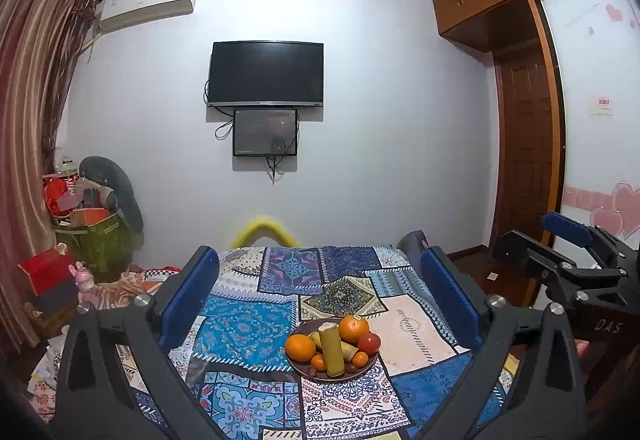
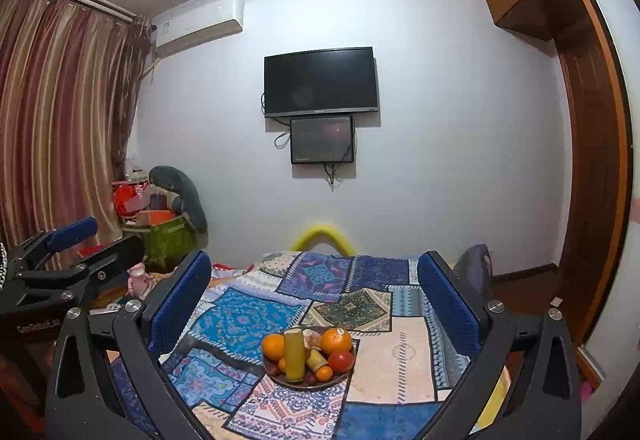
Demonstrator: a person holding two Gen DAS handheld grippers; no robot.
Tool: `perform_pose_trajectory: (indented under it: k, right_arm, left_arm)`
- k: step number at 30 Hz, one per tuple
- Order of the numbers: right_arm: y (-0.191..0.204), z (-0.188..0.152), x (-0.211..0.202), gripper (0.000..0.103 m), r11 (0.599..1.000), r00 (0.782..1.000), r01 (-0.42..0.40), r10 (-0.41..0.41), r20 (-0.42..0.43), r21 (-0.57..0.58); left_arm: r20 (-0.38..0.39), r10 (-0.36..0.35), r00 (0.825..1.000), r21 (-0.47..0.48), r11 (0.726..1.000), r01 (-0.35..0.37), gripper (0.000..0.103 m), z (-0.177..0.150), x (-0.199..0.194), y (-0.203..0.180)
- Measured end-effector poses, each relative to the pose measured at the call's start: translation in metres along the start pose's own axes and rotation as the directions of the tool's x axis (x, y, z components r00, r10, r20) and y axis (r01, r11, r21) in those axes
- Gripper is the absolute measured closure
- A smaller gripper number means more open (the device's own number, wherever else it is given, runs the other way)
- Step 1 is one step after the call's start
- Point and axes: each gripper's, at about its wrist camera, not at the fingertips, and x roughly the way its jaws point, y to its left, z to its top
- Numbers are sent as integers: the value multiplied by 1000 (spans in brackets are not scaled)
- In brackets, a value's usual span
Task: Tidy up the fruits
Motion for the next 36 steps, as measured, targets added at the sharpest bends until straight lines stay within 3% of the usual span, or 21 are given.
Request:
perform_pose_trajectory:
  k: [36]
  right_arm:
    - [-3,4,-1,0,1000,1000,17,-17,4,11]
  left_arm:
    - [-5,-10,1000,0,1000,10,0,-3,5,2]
